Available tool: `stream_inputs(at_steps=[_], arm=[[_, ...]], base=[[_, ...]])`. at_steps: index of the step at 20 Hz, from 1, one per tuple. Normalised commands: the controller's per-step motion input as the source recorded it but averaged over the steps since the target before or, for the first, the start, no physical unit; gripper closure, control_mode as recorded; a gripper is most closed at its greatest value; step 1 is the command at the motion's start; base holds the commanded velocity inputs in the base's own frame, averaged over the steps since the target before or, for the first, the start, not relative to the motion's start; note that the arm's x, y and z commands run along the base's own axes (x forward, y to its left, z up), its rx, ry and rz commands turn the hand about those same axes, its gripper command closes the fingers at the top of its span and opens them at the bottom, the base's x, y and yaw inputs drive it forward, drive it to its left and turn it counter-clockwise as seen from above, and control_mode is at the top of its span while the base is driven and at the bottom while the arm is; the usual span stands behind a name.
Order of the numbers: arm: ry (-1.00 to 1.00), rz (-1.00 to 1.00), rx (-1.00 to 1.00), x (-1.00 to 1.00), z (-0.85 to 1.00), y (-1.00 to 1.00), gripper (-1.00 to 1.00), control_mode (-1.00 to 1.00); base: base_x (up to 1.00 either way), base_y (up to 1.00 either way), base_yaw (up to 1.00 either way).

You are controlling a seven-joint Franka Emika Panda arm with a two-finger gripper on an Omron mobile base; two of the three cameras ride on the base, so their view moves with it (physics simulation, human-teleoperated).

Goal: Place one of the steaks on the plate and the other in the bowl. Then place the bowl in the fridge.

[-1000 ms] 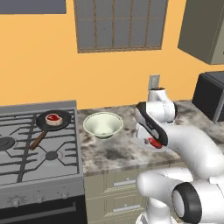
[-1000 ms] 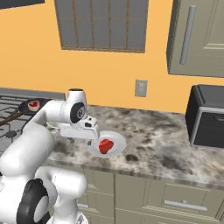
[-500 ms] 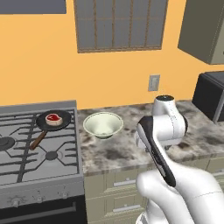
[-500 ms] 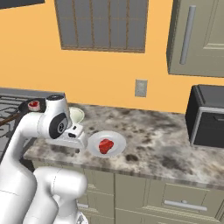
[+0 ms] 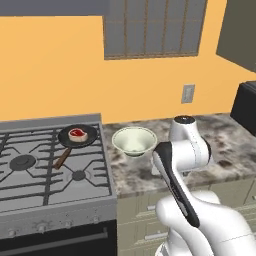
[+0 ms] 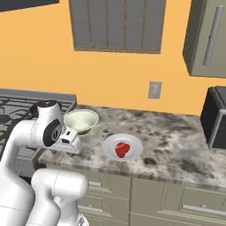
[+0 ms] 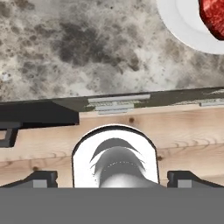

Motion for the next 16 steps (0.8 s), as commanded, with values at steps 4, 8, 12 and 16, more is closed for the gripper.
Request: stream_inputs(at_steps=[4, 8, 12, 16], arm=[[0.0, 0.0, 0.0, 0.0, 0.0, 0.0, -1.0, 1.0], [0.0, 0.0, 0.0, 0.0, 0.0, 0.0, -1.0, 1.0], [0.0, 0.0, 0.0, 0.0, 0.0, 0.0, -1.0, 1.0], [0.0, 0.07, -0.02, 0.09, 0.09, 0.07, -1.0, -1.0]], base=[[0.0, 0.73, 0.0], [0.0, 0.86, 0.0], [0.01, 0.68, 0.0], [0.01, 0.09, 0.0]])
